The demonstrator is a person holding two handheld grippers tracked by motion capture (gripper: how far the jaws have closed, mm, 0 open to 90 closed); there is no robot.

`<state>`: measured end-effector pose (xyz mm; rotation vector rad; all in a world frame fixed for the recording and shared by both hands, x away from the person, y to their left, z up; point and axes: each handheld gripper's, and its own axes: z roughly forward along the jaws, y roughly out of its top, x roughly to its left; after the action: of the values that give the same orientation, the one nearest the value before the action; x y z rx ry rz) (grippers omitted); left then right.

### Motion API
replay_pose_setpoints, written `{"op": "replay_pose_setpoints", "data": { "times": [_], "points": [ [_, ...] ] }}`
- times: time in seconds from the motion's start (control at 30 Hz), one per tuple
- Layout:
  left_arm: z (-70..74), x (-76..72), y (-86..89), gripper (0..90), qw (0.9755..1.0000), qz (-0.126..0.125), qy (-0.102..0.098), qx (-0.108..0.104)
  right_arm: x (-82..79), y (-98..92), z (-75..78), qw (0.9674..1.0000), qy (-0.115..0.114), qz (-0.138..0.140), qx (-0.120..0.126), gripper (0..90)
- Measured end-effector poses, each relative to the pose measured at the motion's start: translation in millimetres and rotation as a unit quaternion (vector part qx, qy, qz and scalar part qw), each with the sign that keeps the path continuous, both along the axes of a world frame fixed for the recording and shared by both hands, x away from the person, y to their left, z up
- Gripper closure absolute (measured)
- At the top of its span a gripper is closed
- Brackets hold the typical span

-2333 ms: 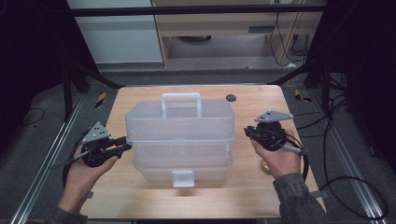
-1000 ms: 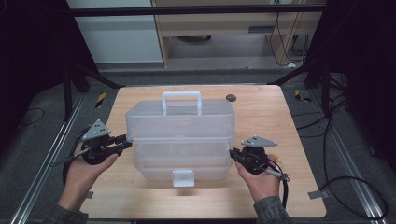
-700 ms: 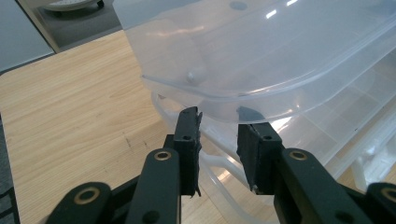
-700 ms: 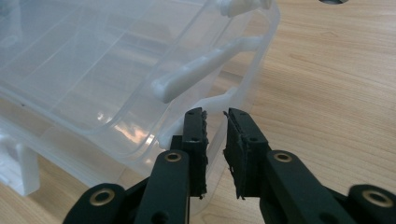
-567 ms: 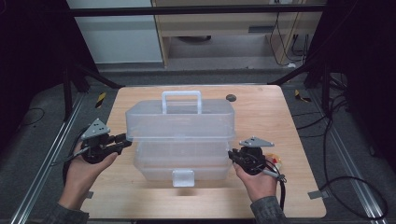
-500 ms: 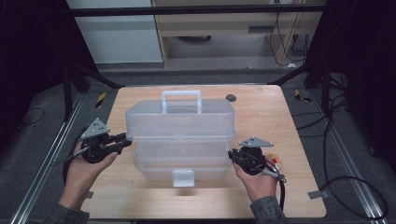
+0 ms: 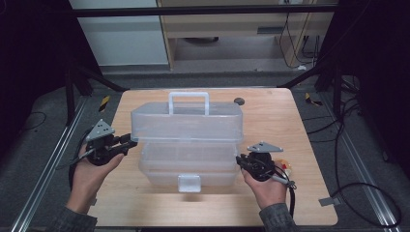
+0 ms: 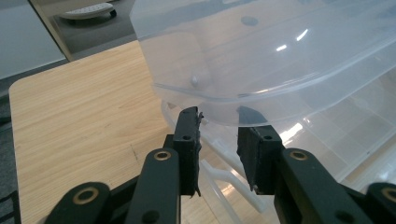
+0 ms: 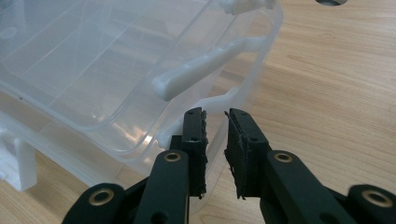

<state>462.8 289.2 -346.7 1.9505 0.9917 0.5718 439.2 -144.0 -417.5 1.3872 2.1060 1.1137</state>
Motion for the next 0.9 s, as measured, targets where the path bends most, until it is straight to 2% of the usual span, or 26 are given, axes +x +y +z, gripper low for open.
{"op": "replay_pose_setpoints", "data": {
  "times": [0.53,0.9],
  "points": [
    [1.6,10.0,-0.7,65.3,0.9998,0.01,-0.012,-0.012,1.3,-1.4,0.4,1.0,0.0,0.005,-0.005,76.9],
    [0.1,19.8,-2.5,64.3,0.9995,0.009,-0.021,-0.02,1.8,-2.7,0.5,1.0,0.003,0.005,0.002,76.7]
  ]
}}
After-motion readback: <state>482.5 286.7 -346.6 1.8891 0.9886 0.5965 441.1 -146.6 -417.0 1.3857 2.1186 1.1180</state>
